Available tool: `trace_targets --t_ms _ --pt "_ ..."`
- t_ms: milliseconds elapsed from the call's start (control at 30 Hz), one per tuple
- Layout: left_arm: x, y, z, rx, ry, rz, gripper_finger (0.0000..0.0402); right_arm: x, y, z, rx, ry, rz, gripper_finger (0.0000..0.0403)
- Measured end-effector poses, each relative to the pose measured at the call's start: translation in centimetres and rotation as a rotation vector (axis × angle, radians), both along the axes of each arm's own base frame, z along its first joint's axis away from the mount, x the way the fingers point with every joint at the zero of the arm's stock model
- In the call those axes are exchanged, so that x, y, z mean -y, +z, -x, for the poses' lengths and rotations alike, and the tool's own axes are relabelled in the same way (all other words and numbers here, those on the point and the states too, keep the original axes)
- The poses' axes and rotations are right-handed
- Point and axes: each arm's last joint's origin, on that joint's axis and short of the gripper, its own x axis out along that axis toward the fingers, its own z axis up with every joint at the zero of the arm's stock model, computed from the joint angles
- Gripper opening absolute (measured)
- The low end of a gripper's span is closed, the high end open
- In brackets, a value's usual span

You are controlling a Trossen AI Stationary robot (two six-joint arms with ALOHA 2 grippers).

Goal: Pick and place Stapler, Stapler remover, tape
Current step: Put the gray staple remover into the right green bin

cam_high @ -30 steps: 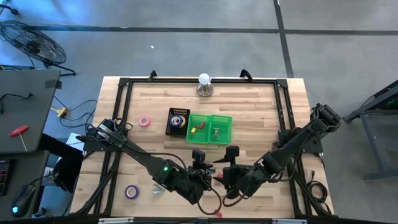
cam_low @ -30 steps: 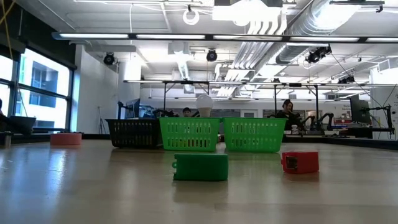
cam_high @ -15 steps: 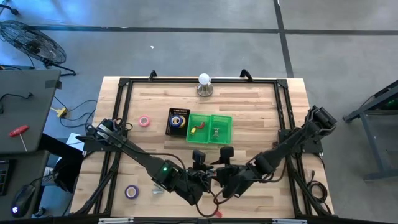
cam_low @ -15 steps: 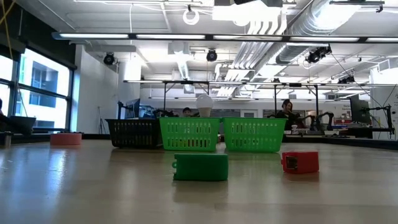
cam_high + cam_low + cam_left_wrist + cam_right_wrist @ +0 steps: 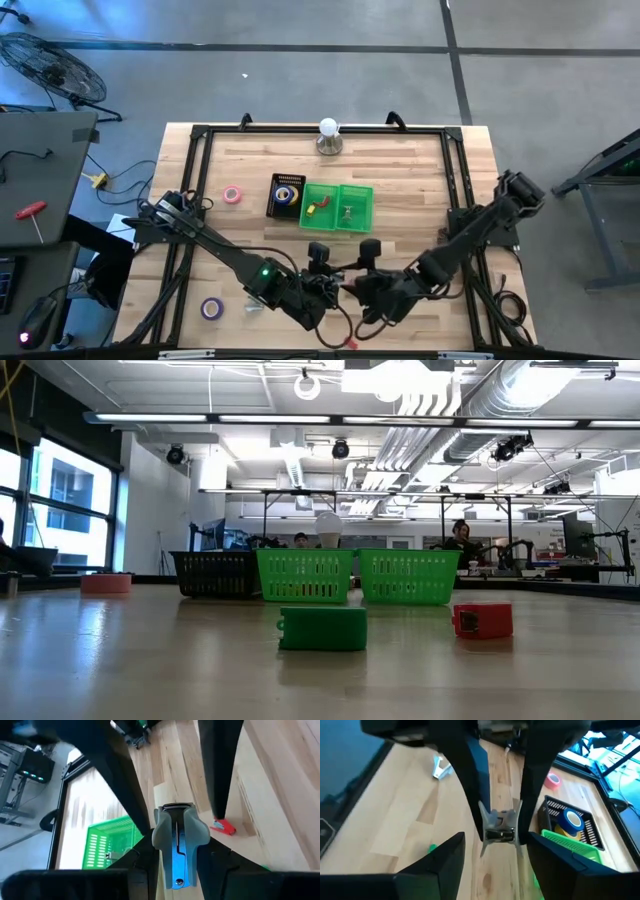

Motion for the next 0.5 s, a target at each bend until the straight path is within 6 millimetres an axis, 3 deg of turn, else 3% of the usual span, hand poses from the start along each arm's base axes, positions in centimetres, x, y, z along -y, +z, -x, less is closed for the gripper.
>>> trace_targets --t_ms 500 --pt "-0.04 -0.13 0.01 -0.003 0.01 0.007 0.0092 -0.06 0.78 0.46 0.008 0.023 -0.057 0.0204"
